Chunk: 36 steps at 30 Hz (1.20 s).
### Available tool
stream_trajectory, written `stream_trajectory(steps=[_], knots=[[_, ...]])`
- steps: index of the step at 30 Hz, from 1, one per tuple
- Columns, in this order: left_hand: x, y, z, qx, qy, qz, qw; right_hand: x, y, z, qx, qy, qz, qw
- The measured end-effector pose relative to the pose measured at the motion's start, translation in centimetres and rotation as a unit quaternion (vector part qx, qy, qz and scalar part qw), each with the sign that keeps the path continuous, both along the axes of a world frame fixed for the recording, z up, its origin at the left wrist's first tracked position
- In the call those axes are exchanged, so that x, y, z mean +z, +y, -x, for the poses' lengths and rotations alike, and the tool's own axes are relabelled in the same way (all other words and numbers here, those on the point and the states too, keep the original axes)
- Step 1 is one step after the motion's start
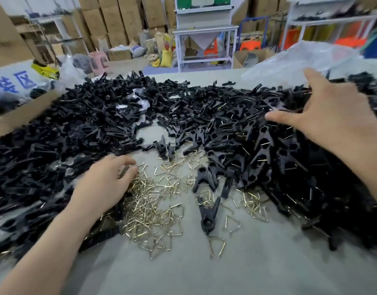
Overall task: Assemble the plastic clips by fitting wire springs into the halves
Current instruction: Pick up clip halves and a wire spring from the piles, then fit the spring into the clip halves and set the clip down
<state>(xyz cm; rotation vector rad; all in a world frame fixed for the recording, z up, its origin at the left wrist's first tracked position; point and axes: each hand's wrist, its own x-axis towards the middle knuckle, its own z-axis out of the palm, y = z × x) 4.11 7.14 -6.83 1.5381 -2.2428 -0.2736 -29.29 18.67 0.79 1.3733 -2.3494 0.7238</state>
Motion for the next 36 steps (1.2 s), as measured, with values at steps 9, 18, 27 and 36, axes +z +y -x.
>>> stream_trajectory(steps=[9,18,27,36], knots=[[0.3,-0.2,-0.4,-0.021,0.051,0.035,0.998,-0.7,0.3,-5.0,0.139,-0.009,0.0,0.99],[-0.1,-1.3,-0.9,-0.007,0.132,0.046,0.99,-5.1,-7.5,-12.4,0.29,-0.052,-0.142,0.945],[0.0,-1.2,-1.0,-0.02,0.164,0.049,0.985,-6.3,-15.7,-18.0,0.24,0.068,-0.203,0.947],[0.7,2.2,2.2,-0.078,0.364,-0.032,0.928,-5.7,-7.3,-17.0,0.428,-0.305,0.036,0.85]])
